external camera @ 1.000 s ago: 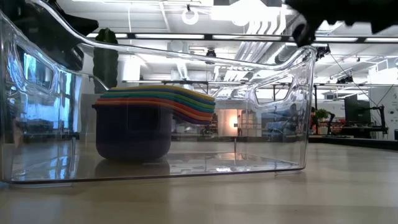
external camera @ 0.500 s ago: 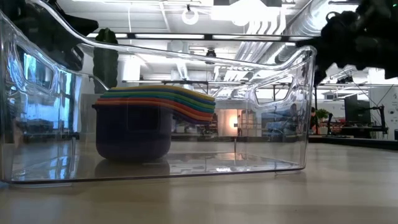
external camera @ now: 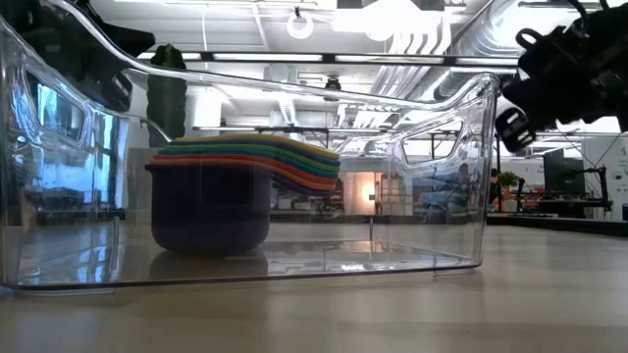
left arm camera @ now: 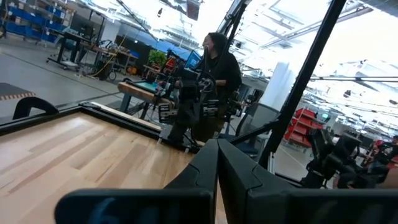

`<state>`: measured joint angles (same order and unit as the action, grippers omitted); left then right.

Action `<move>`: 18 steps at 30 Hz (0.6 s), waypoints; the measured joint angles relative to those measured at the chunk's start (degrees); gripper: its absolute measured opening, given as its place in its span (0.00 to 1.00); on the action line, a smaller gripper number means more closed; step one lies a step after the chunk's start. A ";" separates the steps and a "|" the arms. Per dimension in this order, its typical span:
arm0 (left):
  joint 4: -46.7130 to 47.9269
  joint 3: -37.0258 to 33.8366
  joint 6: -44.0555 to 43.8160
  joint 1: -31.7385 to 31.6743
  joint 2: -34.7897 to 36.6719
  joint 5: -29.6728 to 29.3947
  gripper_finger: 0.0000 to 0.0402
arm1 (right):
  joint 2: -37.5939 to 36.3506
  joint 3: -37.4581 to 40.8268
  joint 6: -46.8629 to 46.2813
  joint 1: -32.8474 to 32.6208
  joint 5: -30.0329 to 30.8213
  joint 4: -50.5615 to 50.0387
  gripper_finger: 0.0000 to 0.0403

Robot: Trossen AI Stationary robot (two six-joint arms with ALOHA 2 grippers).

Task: Nest measuring cups in basket
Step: Return to Home Position

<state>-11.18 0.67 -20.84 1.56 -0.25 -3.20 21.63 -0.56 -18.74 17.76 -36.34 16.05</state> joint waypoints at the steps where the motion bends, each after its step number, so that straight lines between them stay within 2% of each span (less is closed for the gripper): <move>1: 0.02 0.00 -0.02 0.00 0.00 0.00 0.00 | -2.06 0.01 -0.07 -0.04 0.29 -2.65 0.00; 4: 0.01 0.00 0.00 0.00 0.00 -0.01 0.00 | -9.67 0.01 -0.46 -0.86 3.72 -11.42 0.00; 8: 0.03 0.00 0.00 0.00 -0.05 0.00 0.00 | -20.74 0.01 0.35 -3.24 12.08 -12.03 0.00; 16: 0.94 0.02 0.00 0.00 -0.76 -0.09 0.00 | -20.13 0.01 6.12 -9.58 33.41 -14.91 0.00; 18: 1.71 0.02 0.00 0.00 -0.96 -0.16 0.00 | -20.14 0.01 6.82 -11.53 34.68 -15.05 0.00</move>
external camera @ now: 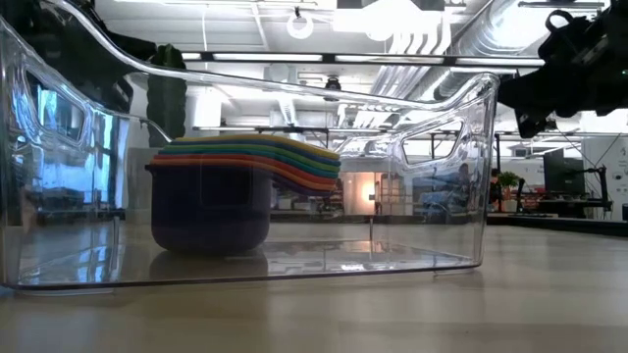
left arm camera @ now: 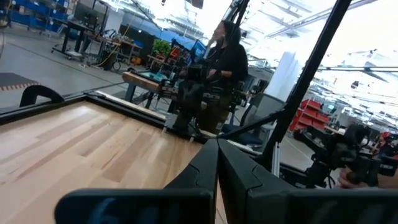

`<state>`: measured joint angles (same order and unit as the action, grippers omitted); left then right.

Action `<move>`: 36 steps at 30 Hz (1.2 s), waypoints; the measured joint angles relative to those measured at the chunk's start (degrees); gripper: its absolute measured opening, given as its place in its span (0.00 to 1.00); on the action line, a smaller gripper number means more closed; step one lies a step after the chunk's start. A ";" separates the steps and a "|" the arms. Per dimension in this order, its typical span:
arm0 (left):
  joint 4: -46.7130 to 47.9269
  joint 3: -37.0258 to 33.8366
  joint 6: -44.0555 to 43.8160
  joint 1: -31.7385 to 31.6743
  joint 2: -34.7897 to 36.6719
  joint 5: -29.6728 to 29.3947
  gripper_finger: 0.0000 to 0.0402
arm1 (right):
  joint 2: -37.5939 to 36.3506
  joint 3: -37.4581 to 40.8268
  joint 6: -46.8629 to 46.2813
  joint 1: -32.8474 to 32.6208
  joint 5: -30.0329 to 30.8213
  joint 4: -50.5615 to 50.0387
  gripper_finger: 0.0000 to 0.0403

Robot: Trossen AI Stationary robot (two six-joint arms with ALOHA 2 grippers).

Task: Nest measuring cups in basket
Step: Return to Home Position

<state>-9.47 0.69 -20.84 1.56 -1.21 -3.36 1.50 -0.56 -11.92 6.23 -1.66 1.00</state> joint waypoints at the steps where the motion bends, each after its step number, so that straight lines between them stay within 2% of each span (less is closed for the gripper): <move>1: 0.11 0.00 0.00 0.00 0.00 0.01 0.00 | 0.02 0.00 0.01 -0.91 0.25 -0.04 0.00; 7: 0.57 0.00 0.00 0.00 0.00 -0.01 0.00 | 1.49 -0.02 0.07 -2.90 1.00 -0.35 0.00; 36: 1.11 0.00 0.00 0.00 0.00 -0.04 0.00 | 1.79 -0.07 0.04 -2.90 0.78 -0.48 0.00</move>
